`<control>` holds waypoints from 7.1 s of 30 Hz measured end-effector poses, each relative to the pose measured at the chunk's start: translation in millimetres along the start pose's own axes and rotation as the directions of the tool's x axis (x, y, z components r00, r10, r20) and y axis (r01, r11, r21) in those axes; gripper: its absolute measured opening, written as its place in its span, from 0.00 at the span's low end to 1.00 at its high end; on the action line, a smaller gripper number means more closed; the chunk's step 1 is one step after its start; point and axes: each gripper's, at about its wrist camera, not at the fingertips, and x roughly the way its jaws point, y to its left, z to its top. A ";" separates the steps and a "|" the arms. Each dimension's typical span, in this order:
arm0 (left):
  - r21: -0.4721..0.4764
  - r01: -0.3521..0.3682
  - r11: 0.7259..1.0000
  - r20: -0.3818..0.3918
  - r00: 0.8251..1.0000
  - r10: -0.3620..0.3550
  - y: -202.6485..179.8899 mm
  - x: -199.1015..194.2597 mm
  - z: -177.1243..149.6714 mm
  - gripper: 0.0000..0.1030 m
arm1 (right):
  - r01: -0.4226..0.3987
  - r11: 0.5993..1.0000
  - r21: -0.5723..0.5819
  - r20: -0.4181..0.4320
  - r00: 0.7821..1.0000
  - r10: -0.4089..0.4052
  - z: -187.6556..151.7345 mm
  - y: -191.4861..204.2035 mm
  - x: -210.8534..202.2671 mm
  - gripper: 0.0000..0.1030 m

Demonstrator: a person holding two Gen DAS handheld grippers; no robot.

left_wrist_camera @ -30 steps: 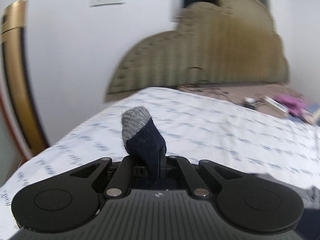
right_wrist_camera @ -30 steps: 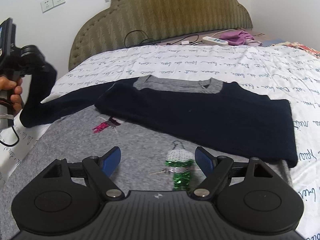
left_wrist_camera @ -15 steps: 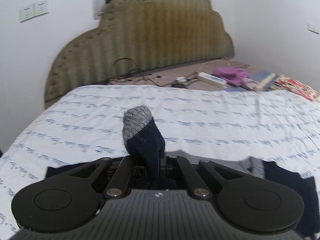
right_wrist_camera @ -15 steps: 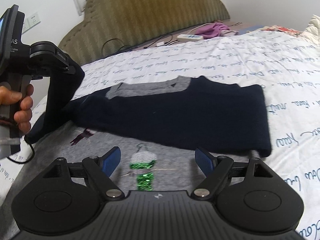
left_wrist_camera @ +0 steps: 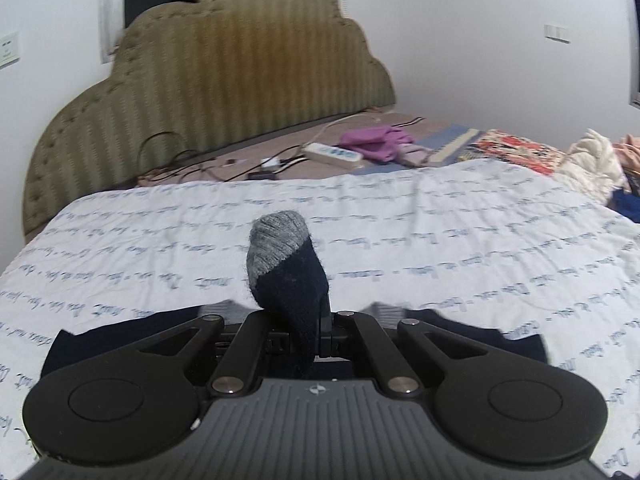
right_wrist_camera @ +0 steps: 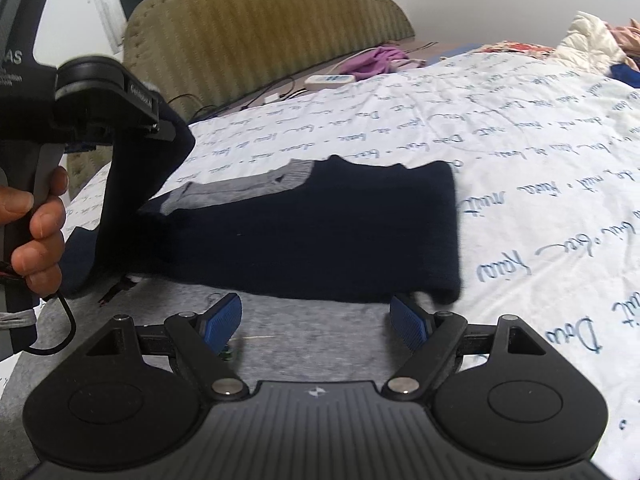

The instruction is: Fold small clothes

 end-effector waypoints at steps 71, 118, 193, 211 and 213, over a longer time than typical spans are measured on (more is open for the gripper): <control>0.066 -0.125 0.990 -0.193 0.972 0.136 70.1 -5.9 -76.0 0.99 | 0.178 0.973 -0.147 -0.007 0.984 -0.181 44.7 11.5 66.1 0.78; -0.090 -0.105 0.990 -0.254 0.964 0.079 111.4 -112.6 -170.5 0.99 | 0.083 0.958 -0.274 0.014 0.997 -0.082 -75.6 56.2 -59.7 0.84; 0.035 -0.212 0.977 -0.103 0.971 0.214 196.8 -208.1 -221.4 0.99 | -0.077 0.936 -0.343 -0.113 0.993 0.040 -134.0 64.2 -123.2 0.93; 0.114 -0.147 0.982 -0.166 0.972 0.165 192.7 -225.1 -232.5 0.99 | -0.054 0.933 -0.356 -0.137 0.991 0.006 -134.8 50.3 -131.0 0.93; 0.108 -0.140 0.984 -0.165 0.974 0.156 192.8 -227.2 -232.2 0.99 | -0.071 0.939 -0.335 -0.141 0.990 0.024 -134.4 46.5 -133.5 0.93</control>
